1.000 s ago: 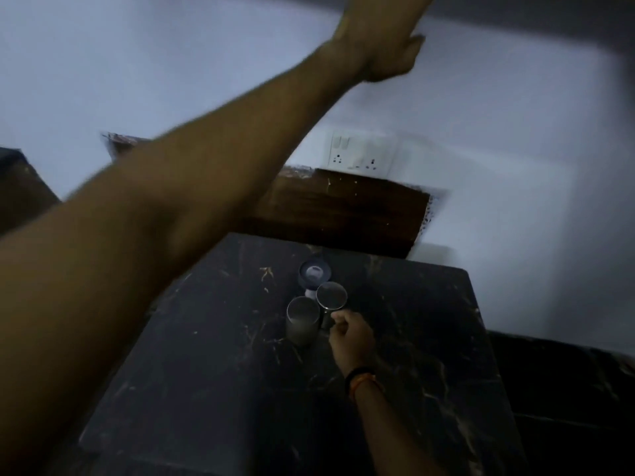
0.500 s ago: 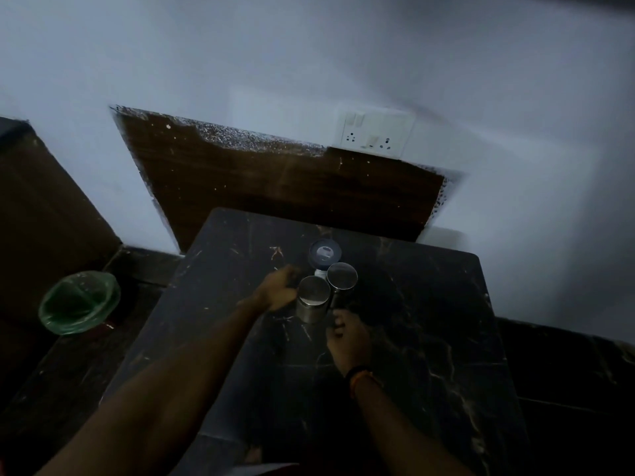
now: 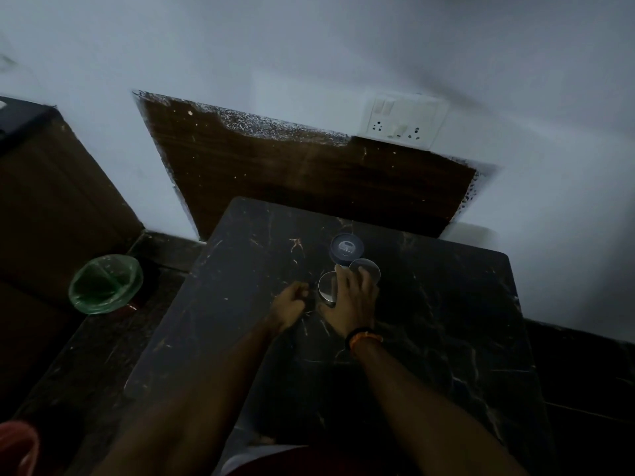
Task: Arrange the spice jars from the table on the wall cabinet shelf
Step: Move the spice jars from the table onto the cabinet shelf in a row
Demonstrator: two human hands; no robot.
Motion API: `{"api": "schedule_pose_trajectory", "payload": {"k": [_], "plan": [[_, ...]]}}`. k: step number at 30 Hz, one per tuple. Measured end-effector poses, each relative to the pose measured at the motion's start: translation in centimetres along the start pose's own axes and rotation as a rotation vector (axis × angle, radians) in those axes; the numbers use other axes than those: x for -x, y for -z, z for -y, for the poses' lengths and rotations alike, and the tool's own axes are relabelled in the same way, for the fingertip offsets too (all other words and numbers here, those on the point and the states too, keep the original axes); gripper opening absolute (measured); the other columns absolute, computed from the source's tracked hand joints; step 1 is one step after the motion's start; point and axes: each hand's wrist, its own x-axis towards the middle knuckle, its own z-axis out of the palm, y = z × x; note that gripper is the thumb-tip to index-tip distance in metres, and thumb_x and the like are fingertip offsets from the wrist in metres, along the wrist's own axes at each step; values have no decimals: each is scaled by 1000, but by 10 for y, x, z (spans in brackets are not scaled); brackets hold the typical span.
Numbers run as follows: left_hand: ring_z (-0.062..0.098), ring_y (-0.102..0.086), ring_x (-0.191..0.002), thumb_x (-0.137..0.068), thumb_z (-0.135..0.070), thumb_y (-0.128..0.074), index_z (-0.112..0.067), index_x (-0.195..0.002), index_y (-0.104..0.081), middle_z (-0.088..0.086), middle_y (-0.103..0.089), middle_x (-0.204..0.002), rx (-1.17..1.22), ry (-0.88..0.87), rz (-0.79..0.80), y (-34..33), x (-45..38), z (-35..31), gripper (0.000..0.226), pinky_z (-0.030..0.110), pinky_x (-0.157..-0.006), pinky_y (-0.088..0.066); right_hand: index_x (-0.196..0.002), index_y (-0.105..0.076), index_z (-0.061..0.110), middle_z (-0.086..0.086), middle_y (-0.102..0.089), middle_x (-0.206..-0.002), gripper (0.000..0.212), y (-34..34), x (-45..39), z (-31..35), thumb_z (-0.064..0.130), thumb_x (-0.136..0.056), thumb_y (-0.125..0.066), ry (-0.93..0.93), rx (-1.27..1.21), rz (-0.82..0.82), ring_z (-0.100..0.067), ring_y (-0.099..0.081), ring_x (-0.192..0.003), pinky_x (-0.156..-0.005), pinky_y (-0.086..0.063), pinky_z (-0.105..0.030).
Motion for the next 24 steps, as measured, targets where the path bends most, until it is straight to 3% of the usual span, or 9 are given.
{"api": "schedule_pose_trajectory", "payload": {"k": [5, 10, 14, 16, 18, 20, 22, 24], "plan": [[25, -61, -109, -91, 14, -44, -5, -137, -49, 11, -59, -122, 123, 60, 33, 4, -1, 7, 50, 32, -79, -54, -158, -23, 23, -9, -29, -163, 94, 0, -12, -2, 57, -83, -69, 54, 96, 45, -36, -12, -154, -123, -16, -55], [34, -56, -117, -89, 19, -36, -3, -138, -47, 19, -54, -130, 133, 69, 21, 5, 1, 6, 55, 50, -97, -49, -153, -33, 22, -10, -45, -152, 92, 2, -21, -3, 58, -78, -72, 99, 137, 46, -34, -28, -144, -118, -25, -46], [23, -60, -96, -94, 15, -34, 2, -133, -50, 16, -59, -116, 321, 57, -63, 5, 2, 1, 45, 42, -85, -52, -148, -41, 23, -2, -48, -148, 89, 20, -20, -2, 43, -72, -83, 129, -134, 31, -27, -34, -141, -116, -25, -39], [25, -62, -98, -96, 5, -39, -5, -124, -57, 16, -62, -118, 475, 69, -107, 6, 8, -1, 35, 41, -86, -52, -148, -41, 24, -1, -47, -149, 95, 44, -18, -4, 31, -67, -90, 128, -380, 120, -25, -38, -141, -113, -32, -38], [31, -64, -109, -101, -22, -44, -13, -122, -62, 17, -65, -125, 591, 101, -3, 6, 14, -2, 28, 47, -93, -52, -148, -41, 29, 0, -47, -149, 101, 73, -14, -7, 25, -62, -94, 168, -539, 247, -21, -45, -137, -105, -41, -33], [38, -60, -120, -102, -47, -40, -15, -130, -63, 20, -64, -130, 727, 157, 238, 7, 20, -4, 48, 54, -101, -49, -147, -43, 33, 2, -50, -147, 103, 98, -6, -7, 21, -60, -96, 197, -694, 343, -18, -48, -135, -106, -46, -37], [44, -46, -133, -102, -52, -39, -13, -141, -55, 27, -52, -142, 918, 190, 469, 5, 27, -7, 57, 65, -111, -33, -146, -47, 30, 4, -53, -145, 99, 117, 4, -10, 16, -61, -95, 207, -869, 357, -15, -50, -135, -110, -47, -45], [46, -40, -136, -101, -46, -45, -12, -147, -47, 29, -43, -149, 1035, 193, 573, 0, 35, -11, 57, 68, -112, -29, -144, -50, 28, 4, -57, -143, 90, 130, 14, -17, 11, -66, -91, 218, -1051, 342, -13, -53, -134, -110, -48, -43]]}}
